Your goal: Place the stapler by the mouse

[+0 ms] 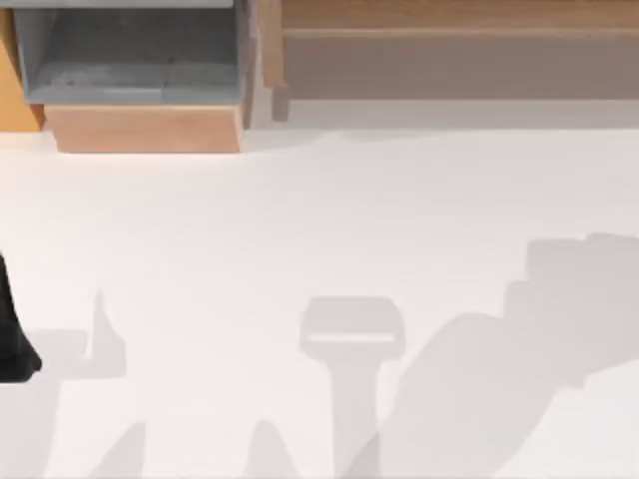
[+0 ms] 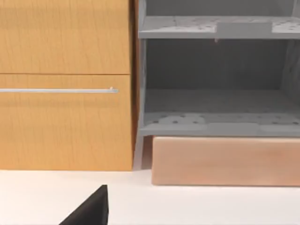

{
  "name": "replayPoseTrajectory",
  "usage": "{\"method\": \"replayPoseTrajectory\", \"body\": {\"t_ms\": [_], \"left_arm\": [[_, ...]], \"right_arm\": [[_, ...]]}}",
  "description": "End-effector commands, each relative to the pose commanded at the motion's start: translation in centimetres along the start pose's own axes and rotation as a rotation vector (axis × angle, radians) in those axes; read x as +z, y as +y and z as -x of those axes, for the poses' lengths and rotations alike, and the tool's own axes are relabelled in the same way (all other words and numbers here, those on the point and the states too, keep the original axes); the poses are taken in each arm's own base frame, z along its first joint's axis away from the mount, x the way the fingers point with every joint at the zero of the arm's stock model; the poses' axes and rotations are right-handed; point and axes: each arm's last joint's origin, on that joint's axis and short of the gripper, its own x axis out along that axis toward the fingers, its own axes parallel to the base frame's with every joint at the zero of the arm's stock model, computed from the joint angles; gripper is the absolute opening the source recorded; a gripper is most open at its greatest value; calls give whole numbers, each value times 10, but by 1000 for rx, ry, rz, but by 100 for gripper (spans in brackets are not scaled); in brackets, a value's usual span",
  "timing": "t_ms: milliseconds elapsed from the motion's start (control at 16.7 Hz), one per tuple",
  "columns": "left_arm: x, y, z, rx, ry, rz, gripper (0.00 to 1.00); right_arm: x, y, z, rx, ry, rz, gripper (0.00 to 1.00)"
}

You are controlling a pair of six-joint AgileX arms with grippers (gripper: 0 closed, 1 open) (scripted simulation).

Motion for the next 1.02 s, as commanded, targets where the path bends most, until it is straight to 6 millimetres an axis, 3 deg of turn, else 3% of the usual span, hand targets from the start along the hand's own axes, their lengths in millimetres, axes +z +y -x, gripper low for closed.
{"method": "replayPoseTrajectory", "body": {"t_ms": [240, 720, 1020], "left_arm": [[0, 0, 0, 0, 0, 0, 100], [0, 0, 0, 0, 0, 0, 100], [0, 0, 0, 0, 0, 0, 100]], "right_arm": [[19, -15, 1, -3, 40, 1, 0], [49, -42, -27, 23, 269, 57, 0], [72, -53, -34, 36, 287, 127, 0]]}}
